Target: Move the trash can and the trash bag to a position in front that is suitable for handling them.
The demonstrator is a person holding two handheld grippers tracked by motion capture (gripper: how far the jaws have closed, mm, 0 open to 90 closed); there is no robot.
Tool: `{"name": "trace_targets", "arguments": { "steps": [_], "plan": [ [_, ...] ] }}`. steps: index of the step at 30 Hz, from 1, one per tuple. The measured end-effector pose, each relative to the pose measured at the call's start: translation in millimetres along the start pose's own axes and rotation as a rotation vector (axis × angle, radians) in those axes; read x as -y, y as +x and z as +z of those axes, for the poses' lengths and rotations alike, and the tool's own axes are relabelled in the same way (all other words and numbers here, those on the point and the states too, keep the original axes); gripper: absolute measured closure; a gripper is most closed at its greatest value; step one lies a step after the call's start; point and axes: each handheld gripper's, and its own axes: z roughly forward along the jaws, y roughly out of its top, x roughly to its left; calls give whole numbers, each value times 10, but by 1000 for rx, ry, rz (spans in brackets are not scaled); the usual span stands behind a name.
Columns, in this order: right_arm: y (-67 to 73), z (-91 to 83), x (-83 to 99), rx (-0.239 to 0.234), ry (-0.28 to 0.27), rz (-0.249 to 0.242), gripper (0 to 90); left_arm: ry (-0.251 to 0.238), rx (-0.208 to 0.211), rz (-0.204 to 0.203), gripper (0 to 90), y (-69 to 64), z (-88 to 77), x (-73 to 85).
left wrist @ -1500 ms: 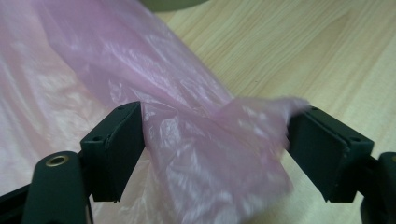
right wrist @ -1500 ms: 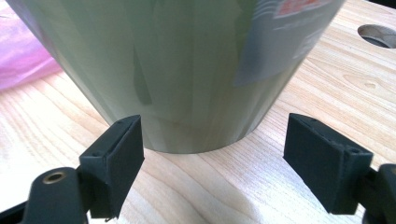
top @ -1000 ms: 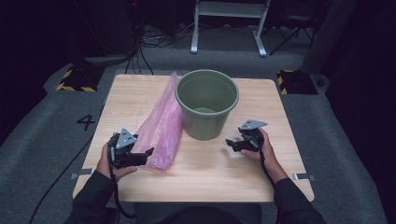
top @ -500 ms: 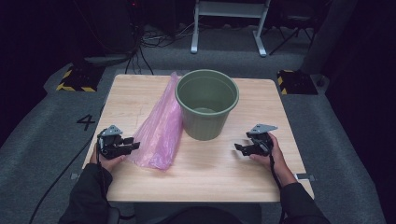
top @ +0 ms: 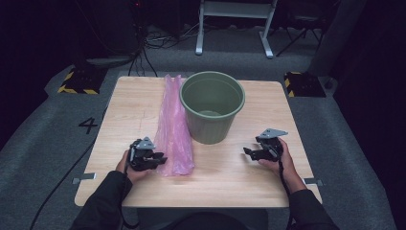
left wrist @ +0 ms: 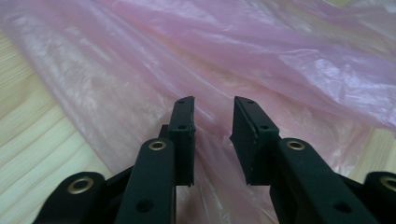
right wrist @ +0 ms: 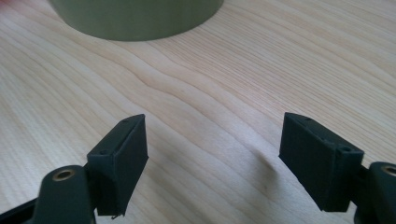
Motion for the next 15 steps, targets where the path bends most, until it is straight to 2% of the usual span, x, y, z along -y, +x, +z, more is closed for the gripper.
{"name": "trace_targets", "arguments": {
  "steps": [3, 4, 5, 9, 13, 15],
  "plan": [
    [29, -3, -8, -1, -3, -3, 239, 9, -1, 42, 651, -218, 154, -124],
    [38, -4, -9, -5, -4, -4, 239, 10, -1, 68, 645, -271, 198, -161],
    [45, -4, -11, -8, -7, -4, 240, 9, 13, 72, 642, -322, 241, -189],
    [78, -2, -26, -4, -11, -13, 249, 4, 39, 132, 655, -451, 391, -305],
    [142, 2, -52, -14, -18, -30, 254, -2, 70, 148, 659, -547, 548, -435],
    [184, 2, -70, -27, -25, -42, 254, -8, 73, 175, 659, -623, 639, -504]
  ]
}}
